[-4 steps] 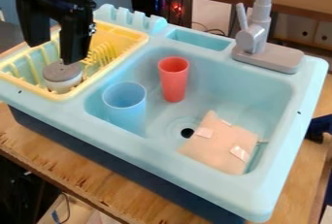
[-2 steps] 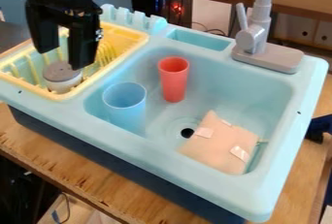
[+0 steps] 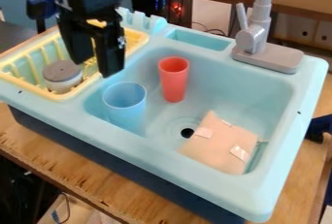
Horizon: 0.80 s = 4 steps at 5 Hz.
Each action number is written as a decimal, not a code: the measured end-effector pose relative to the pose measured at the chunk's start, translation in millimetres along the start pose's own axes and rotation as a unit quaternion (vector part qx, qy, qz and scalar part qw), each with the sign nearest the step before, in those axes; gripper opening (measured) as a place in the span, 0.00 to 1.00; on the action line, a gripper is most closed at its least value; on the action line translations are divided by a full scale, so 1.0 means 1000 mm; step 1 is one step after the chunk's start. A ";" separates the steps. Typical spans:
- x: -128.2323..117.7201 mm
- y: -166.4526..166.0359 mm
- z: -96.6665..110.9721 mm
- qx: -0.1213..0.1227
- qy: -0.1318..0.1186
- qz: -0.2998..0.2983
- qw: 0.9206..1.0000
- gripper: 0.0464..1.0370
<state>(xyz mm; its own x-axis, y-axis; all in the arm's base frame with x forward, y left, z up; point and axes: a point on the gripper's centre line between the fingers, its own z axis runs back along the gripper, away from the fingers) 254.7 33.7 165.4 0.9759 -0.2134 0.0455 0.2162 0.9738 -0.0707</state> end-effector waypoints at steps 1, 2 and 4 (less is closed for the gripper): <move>0.002 0.004 -0.013 -0.028 -0.006 0.006 1.000 0.96; 0.002 0.002 -0.017 -0.038 -0.001 0.011 0.999 0.96; -0.003 0.001 -0.019 -0.042 0.017 0.027 0.999 0.96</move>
<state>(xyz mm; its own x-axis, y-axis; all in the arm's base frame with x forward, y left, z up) 252.2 33.5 146.7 0.9865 -0.1638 0.0058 0.1627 0.9742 -0.1565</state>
